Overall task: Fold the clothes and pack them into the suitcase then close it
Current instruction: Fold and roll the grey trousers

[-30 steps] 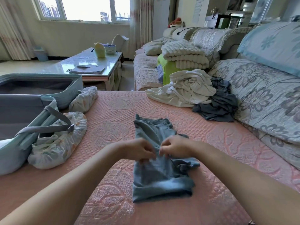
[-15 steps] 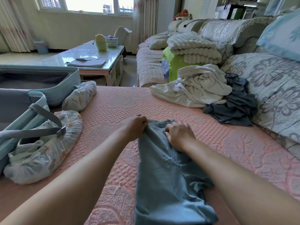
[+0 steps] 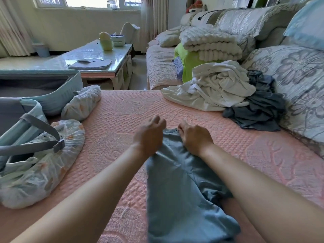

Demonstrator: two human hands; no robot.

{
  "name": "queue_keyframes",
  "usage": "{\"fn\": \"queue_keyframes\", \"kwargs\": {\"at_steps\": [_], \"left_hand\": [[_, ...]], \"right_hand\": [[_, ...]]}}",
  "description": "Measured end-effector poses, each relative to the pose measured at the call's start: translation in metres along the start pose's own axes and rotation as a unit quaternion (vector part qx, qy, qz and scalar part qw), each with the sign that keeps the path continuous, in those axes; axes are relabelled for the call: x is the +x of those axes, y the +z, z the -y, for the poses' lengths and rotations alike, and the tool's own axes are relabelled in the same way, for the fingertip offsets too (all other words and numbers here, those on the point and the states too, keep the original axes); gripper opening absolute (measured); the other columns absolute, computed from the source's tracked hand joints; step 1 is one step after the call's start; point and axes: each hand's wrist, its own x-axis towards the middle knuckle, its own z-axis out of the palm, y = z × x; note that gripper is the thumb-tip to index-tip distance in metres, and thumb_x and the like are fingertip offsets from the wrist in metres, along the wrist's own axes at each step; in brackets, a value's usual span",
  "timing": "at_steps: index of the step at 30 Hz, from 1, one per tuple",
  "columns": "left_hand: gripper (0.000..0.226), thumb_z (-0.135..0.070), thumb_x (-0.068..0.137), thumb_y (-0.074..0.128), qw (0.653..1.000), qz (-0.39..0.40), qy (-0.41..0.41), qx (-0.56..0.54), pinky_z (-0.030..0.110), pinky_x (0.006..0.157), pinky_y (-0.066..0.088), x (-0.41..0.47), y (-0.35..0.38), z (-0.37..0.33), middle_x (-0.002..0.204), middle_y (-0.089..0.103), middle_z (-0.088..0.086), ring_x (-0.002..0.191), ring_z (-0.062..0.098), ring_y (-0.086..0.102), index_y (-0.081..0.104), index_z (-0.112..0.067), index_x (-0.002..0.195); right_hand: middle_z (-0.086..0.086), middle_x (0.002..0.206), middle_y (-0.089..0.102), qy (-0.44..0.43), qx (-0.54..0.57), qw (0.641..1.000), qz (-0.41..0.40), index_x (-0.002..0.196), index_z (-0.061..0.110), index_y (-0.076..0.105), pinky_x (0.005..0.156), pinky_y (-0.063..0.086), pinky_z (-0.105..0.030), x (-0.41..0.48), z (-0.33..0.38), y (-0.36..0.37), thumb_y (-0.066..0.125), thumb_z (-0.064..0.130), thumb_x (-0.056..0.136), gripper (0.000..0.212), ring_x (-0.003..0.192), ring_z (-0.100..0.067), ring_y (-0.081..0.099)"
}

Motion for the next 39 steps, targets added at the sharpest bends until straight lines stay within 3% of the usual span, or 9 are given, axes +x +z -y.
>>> {"fn": "queue_keyframes", "kwargs": {"at_steps": [4,7,10,15,21,25,29,33,39], "left_hand": [[0.043,-0.042,0.09,0.036,0.988,0.101,0.062,-0.103,0.041,0.094,0.047,-0.017,0.003,-0.027,0.115,0.062,0.006,0.109,0.028,0.057,0.064,-0.019,0.112],[0.06,-0.062,0.099,0.024,0.97,0.243,0.02,-0.012,0.046,0.121,0.01,-0.033,0.009,-0.019,0.161,0.024,-0.008,0.15,0.015,0.015,0.027,-0.036,0.153],[0.059,-0.054,0.102,0.023,0.959,0.281,-0.003,0.031,0.048,0.123,0.0,-0.03,-0.001,-0.036,0.166,0.007,-0.003,0.153,0.018,0.0,0.016,-0.032,0.157],[0.032,-0.035,0.092,0.051,0.975,0.142,0.167,-0.038,0.04,0.103,0.037,-0.035,-0.027,-0.112,0.132,0.049,-0.001,0.124,0.021,0.041,0.058,-0.027,0.123],[0.067,-0.074,0.075,0.056,0.962,0.233,0.137,0.024,0.04,0.084,0.048,-0.055,-0.026,-0.171,0.12,0.055,0.004,0.105,0.029,0.054,0.056,-0.022,0.118],[0.03,-0.041,0.087,0.056,0.976,0.176,0.13,0.021,0.035,0.072,0.048,-0.049,-0.039,-0.187,0.106,0.065,0.003,0.095,0.028,0.064,0.063,-0.02,0.106],[0.014,-0.025,0.09,0.054,0.981,0.089,-0.037,-0.168,0.028,0.059,0.042,-0.053,-0.054,-0.176,0.085,0.067,0.003,0.074,0.022,0.061,0.065,-0.016,0.09],[0.007,-0.019,0.092,0.055,0.897,0.084,-0.288,-0.326,0.018,0.045,0.043,-0.065,-0.067,-0.139,0.08,0.065,-0.001,0.057,0.013,0.061,0.057,-0.021,0.099],[0.026,-0.013,0.089,0.044,0.851,0.355,-0.302,-0.24,0.023,0.042,0.05,-0.083,-0.088,-0.099,0.076,0.075,0.012,0.049,0.021,0.064,0.063,-0.006,0.074]], "right_hand": [[-0.006,0.107,0.066,0.033,0.068,0.993,0.089,0.119,0.025,0.052,0.081,0.045,-0.036,-0.015,-0.013,-0.011,0.046,0.034,0.097,0.024,0.097,-0.029,0.063],[-0.008,0.125,0.062,0.077,0.083,0.984,0.136,0.133,0.025,0.05,0.093,0.046,-0.037,-0.033,-0.033,-0.021,0.049,0.037,0.094,0.041,0.111,-0.028,0.059],[-0.003,0.134,0.061,0.099,0.046,0.979,0.172,0.135,0.026,0.055,0.1,0.044,-0.036,-0.047,-0.05,-0.03,0.05,0.04,0.094,0.044,0.119,-0.025,0.056],[-0.002,0.137,0.054,0.092,0.005,0.978,0.188,0.125,0.028,0.059,0.103,0.04,-0.039,-0.063,-0.061,-0.041,0.054,0.043,0.091,0.038,0.125,-0.025,0.049],[-0.001,0.104,0.066,0.15,0.054,0.976,0.151,0.086,0.027,0.059,0.084,0.047,-0.033,-0.071,-0.07,-0.044,0.063,0.041,0.087,0.015,0.104,-0.026,0.062],[-0.003,0.093,0.071,0.207,0.137,0.959,0.137,0.083,0.018,0.068,0.076,0.048,-0.032,-0.068,-0.072,-0.053,0.066,0.042,0.087,0.024,0.092,-0.023,0.064],[-0.005,0.083,0.072,0.254,0.168,0.946,0.107,0.084,0.011,0.072,0.073,0.056,-0.036,-0.059,-0.059,-0.06,0.064,0.031,0.08,0.022,0.083,-0.023,0.068],[-0.005,0.087,0.069,0.327,0.259,0.908,0.05,0.09,0.009,0.068,0.065,0.049,-0.028,-0.041,-0.03,-0.066,0.072,0.027,0.078,0.021,0.079,-0.022,0.065],[-0.014,0.104,0.064,0.305,0.556,0.768,0.089,0.111,0.014,0.048,0.051,0.056,-0.033,-0.031,0.02,-0.071,0.061,0.023,0.097,0.021,0.067,-0.026,0.07]]}}
